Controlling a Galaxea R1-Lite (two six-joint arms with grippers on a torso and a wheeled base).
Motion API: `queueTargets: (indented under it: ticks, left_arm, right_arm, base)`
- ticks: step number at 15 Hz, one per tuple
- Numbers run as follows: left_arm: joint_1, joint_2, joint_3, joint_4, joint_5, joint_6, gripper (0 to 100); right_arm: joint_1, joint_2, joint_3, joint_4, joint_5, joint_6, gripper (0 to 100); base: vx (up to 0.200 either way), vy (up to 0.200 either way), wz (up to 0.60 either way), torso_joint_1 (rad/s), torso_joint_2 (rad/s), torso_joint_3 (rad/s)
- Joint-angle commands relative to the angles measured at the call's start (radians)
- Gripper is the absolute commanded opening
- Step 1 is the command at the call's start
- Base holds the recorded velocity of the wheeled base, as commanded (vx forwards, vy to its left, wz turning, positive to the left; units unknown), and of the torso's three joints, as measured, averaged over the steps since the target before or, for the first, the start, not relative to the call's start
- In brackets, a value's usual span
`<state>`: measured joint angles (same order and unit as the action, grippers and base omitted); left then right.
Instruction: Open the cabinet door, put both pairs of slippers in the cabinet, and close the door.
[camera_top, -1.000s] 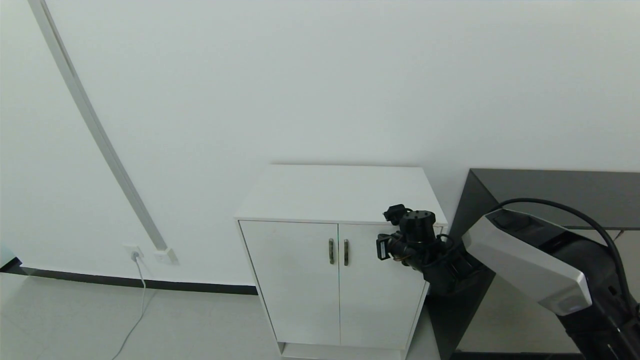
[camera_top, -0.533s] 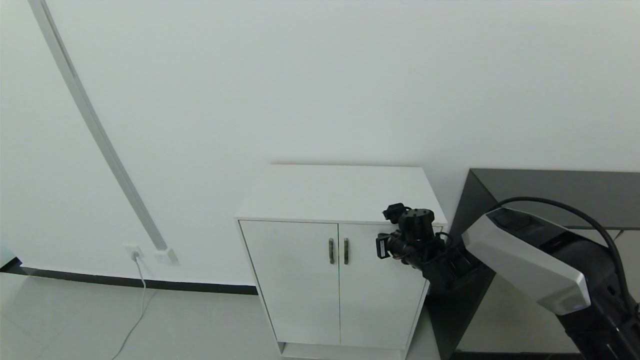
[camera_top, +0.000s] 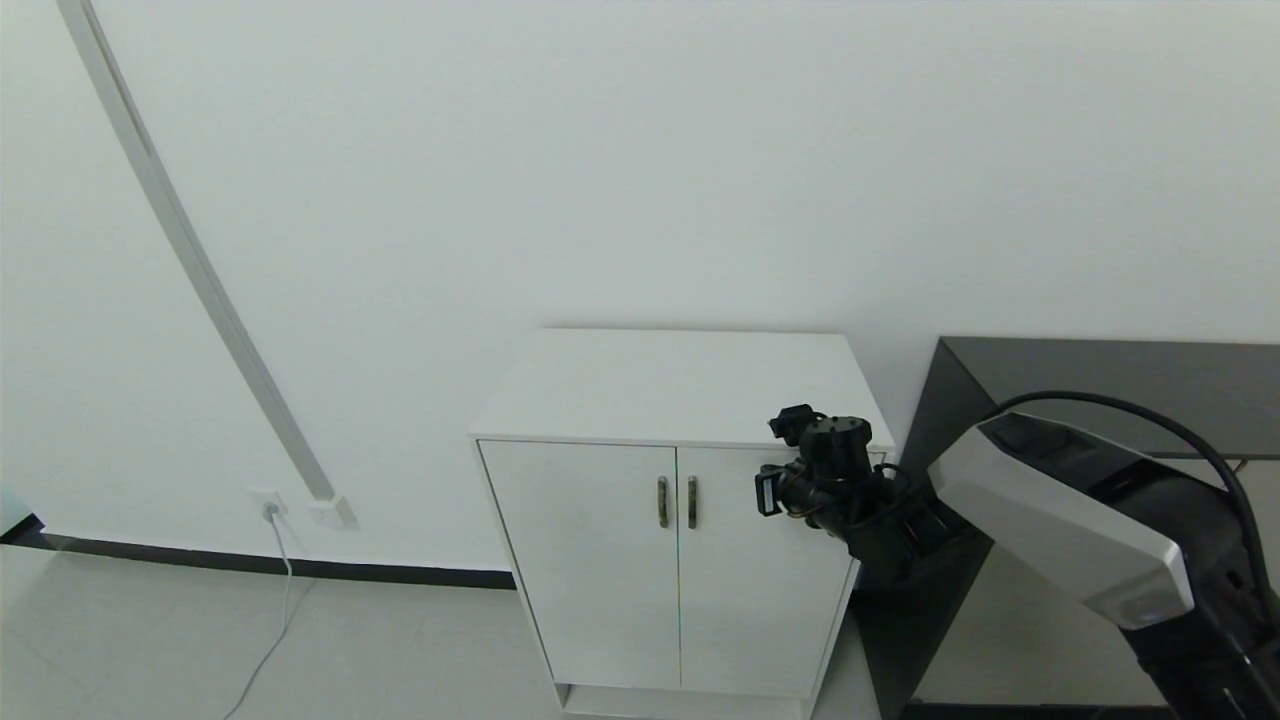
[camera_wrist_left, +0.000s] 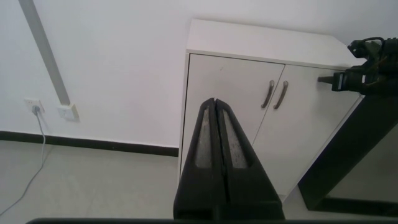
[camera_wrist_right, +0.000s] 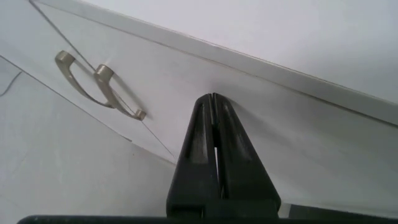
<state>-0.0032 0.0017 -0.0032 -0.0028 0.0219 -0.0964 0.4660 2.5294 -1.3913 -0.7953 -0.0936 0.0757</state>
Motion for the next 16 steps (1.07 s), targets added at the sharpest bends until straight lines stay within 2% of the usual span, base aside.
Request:
queueTargets:
  ticks: [1,4,6,8,13,16]
  left_arm:
    - [0.000,0.001,0.000,0.000,0.001,0.000,0]
    - [0.000,0.001,0.000,0.000,0.001,0.000,0]
    - [0.000,0.001,0.000,0.000,0.001,0.000,0]
    - [0.000,0.001,0.000,0.000,0.000,0.000,0]
    - [0.000,0.001,0.000,0.000,0.000,0.000,0]
    - [0.000,0.001,0.000,0.000,0.000,0.000,0]
  right_arm:
    - [0.002,-0.090,0.078,-0.013,0.000,0.001,0]
    - [-0.006,-0.187,0.212,-0.042,-0.032,-0.001,0]
    - [-0.030,-0.267,0.273,-0.045,-0.140,0.001,0]
    - [-0.050,-0.333,0.351,-0.047,-0.192,0.002,0]
    - [-0.081,-0.574,0.592,-0.045,-0.198,-0.004,0]
    - [-0.170,-0.762,0.695,-0.010,-0.198,-0.053,0]
  base:
    - [0.000,0.000,0.00,0.000,0.00,0.000]
    - [0.000,0.000,0.00,0.000,0.00,0.000]
    - [0.000,0.000,0.00,0.000,0.00,0.000]
    - [0.000,0.000,0.00,0.000,0.00,0.000]
    - [0.000,0.000,0.00,0.000,0.00,0.000]
    - [0.000,0.000,0.00,0.000,0.00,0.000]
